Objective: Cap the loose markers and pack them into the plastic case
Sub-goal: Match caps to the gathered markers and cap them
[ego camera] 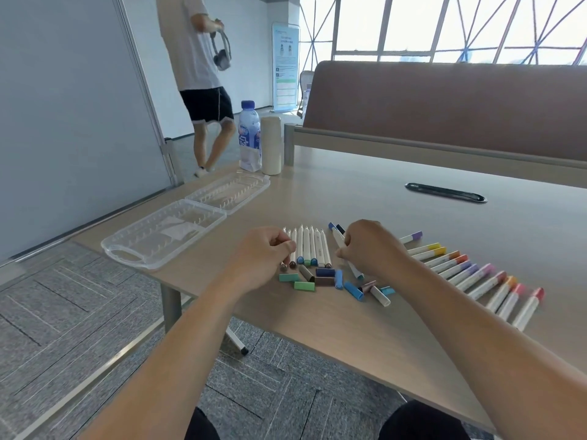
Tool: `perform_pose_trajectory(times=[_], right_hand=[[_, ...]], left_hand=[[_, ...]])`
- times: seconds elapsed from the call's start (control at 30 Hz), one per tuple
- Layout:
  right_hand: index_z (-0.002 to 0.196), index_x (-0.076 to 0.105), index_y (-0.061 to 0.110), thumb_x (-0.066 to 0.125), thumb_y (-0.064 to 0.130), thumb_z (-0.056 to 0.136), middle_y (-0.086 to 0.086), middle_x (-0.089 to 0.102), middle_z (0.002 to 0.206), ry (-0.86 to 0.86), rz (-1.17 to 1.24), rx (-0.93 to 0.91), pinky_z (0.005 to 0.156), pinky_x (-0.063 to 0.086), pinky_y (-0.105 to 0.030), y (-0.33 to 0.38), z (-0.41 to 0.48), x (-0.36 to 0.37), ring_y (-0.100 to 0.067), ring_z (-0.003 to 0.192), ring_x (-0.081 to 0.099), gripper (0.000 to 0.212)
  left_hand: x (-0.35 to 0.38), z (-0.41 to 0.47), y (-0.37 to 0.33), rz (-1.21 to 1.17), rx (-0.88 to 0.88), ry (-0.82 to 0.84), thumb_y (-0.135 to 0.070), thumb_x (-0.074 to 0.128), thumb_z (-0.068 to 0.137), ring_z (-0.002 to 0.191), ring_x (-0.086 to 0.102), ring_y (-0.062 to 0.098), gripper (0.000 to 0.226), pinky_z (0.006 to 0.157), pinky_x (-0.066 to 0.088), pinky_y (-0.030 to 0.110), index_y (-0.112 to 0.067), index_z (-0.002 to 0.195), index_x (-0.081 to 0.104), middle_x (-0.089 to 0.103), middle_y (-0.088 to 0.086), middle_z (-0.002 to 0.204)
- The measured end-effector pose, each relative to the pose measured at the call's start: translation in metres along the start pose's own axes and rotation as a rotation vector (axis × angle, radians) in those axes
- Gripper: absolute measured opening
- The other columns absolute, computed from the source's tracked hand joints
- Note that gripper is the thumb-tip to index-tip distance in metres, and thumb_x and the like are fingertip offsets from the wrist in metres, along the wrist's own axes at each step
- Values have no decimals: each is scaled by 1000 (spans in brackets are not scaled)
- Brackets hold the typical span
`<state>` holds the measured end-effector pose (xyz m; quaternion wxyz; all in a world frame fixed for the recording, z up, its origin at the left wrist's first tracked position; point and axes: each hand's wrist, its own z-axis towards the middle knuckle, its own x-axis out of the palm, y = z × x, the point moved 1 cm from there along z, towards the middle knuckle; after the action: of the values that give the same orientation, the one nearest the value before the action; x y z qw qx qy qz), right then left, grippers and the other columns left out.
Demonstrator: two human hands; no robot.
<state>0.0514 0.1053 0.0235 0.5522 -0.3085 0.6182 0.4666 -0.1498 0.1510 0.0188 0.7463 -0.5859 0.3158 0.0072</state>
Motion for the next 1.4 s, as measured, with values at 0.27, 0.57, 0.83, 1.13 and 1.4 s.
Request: perform_pose_trajectory(times=[0.27,0.57,0.83,1.13,1.4], right_hand=[[70,52,14,65,28,91,0,52,68,11,-68,-3,57,38,-26,0,-1,1,-16,64,51,28],[64,53,13,60,13,86,-3,54,68,20,3,1,55,39,-26,23,14,7,-22,66,54,23],[74,56,14,65,12,82,-3,59,85,161,-82,127,63,44,-31,48,30,8,-18,76,56,12],[62,46,7,65,22,86,-3,42,59,53,184,76,49,29,-25,29,8,-24,-15,52,40,34],[88,69,9,65,23,88,-8,66,78,51,550,-10,57,47,-25,-2,-35,-41,-17,64,60,14]], left_hand=[[6,0,-5,-45,-19,7,-17,59,96,46,46,6,16,52,39,22,-7,87,68,62,-2,61],[3,3,-5,-70,-29,-5,-19,58,97,48,45,8,19,51,38,19,-8,85,68,61,-4,59],[-10,0,1,-76,-16,-13,-18,58,97,44,46,-1,20,47,37,11,-14,79,66,60,-5,59],[8,-5,-10,267,101,107,-25,70,88,69,51,5,7,57,35,13,-18,87,72,63,-4,80],[39,-2,-19,660,268,179,-37,72,85,97,45,11,13,80,37,24,-26,92,74,57,-8,93]])
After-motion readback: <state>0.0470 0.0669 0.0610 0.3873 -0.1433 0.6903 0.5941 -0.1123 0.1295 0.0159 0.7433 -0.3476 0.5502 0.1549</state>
